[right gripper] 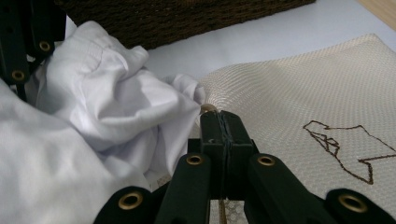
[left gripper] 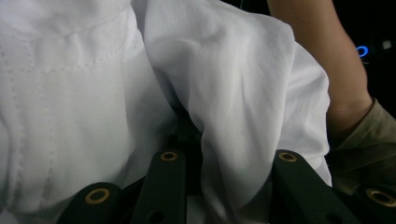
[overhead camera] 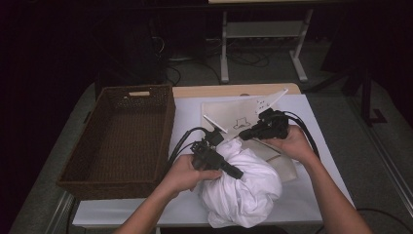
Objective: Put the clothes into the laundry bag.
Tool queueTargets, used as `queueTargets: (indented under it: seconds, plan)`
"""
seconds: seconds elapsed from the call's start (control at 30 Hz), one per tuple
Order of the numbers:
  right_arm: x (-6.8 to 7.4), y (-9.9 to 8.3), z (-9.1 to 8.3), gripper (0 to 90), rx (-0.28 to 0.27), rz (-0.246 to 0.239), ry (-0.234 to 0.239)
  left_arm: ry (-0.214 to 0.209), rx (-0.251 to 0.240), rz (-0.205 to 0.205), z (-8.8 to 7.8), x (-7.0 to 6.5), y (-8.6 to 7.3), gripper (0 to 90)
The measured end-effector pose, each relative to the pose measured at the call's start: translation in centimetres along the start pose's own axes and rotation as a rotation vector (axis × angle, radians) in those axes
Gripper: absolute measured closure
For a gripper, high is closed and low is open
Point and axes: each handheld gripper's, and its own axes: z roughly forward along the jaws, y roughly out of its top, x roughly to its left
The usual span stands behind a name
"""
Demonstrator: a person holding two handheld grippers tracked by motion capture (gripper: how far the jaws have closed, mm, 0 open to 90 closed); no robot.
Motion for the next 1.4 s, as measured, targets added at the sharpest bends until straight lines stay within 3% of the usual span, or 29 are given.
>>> queueTargets:
  seconds: [0.1,0.17,0.5,0.63,0.8,0.93,1.17,1.27,1.33,1.4]
  plan:
    - [0.0,0.0,-0.1,88.8,-0.006,0.001,0.004,-0.016,0.005,0.001,0.5,0.1,0.2,74.5]
    - [0.0,-0.1,-0.1,88.8,-0.007,0.001,0.005,0.013,0.003,-0.016,0.7,0.7,0.3,74.5]
    - [0.3,-0.6,0.1,88.8,0.001,0.002,0.018,0.066,-0.034,-0.165,2.4,5.1,-0.3,74.4]
    - [0.5,-0.7,0.2,88.8,0.005,-0.001,0.025,0.079,-0.061,-0.192,3.1,6.1,-0.5,74.4]
    - [0.8,-0.6,0.6,88.8,0.014,-0.013,0.036,0.1,-0.103,-0.202,3.1,6.4,-0.5,74.3]
    - [0.9,-0.8,0.9,88.8,0.023,-0.013,0.043,0.088,-0.146,-0.232,2.6,7.1,-0.8,74.2]
    - [1.0,-1.3,1.0,88.8,0.022,-0.005,0.059,0.117,-0.235,-0.274,2.5,8.2,-1.4,74.2]
    - [1.1,-1.4,1.0,88.8,0.025,-0.005,0.063,0.133,-0.263,-0.28,2.5,8.0,-1.4,74.3]
    - [1.3,-1.3,1.0,88.8,0.023,-0.009,0.067,0.116,-0.273,-0.285,2.5,7.6,-1.5,74.4]
    - [1.3,-1.3,0.9,88.8,0.016,-0.012,0.071,0.118,-0.276,-0.26,2.3,6.9,-1.6,74.4]
